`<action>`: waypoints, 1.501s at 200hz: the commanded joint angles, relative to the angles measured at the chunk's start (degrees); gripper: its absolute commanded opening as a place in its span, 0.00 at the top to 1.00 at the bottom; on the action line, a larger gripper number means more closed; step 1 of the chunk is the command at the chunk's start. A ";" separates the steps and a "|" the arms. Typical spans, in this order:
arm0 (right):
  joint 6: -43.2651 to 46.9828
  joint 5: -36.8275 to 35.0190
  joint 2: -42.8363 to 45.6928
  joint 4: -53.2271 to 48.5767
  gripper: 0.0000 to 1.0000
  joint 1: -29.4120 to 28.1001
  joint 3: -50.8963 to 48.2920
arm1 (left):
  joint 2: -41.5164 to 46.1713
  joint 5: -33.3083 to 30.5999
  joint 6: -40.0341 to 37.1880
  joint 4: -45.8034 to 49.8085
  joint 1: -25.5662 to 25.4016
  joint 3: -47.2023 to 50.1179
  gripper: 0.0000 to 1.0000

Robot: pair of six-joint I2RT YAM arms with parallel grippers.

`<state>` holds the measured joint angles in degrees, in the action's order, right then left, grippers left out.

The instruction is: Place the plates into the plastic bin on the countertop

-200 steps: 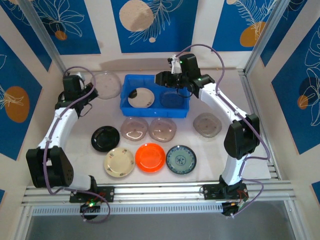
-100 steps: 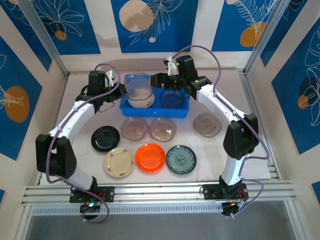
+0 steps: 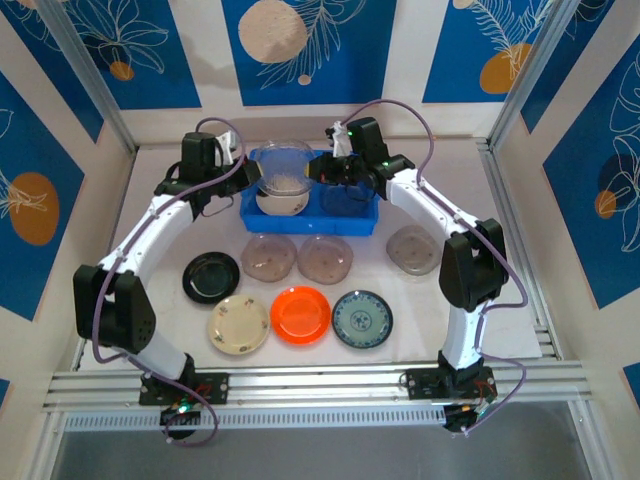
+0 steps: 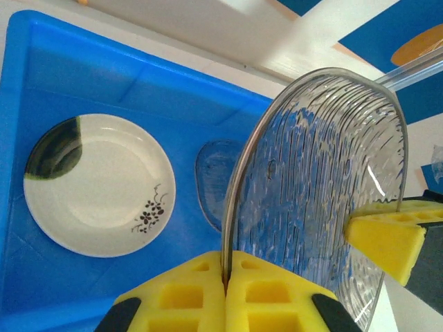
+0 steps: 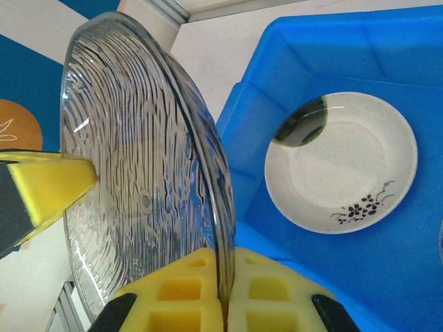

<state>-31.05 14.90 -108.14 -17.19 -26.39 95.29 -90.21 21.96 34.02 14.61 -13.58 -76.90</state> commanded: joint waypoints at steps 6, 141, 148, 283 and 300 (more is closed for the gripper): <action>0.17 0.70 -0.13 0.18 1.00 0.46 -0.07 | -0.69 0.72 -0.89 1.09 -0.61 -2.34 0.77; -0.89 -1.06 1.73 -4.82 0.43 3.01 -1.24 | -6.69 -2.30 -3.18 2.54 -1.49 -5.80 1.00; -1.05 -3.59 2.87 -5.66 0.43 3.51 -1.86 | -7.40 -2.74 -3.41 2.83 -1.72 -6.53 1.00; -4.55 -16.48 19.05 -6.91 0.45 15.09 -18.86 | -31.52 -6.28 -1.80 4.53 -10.95 -26.75 1.00; -4.86 -16.26 19.36 -7.50 0.45 15.73 -19.91 | -34.28 -6.14 -1.30 5.05 -11.51 -28.63 1.00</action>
<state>-35.11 -0.95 -91.07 -23.05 -11.53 76.99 -121.38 16.23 31.59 19.22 -24.36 -101.93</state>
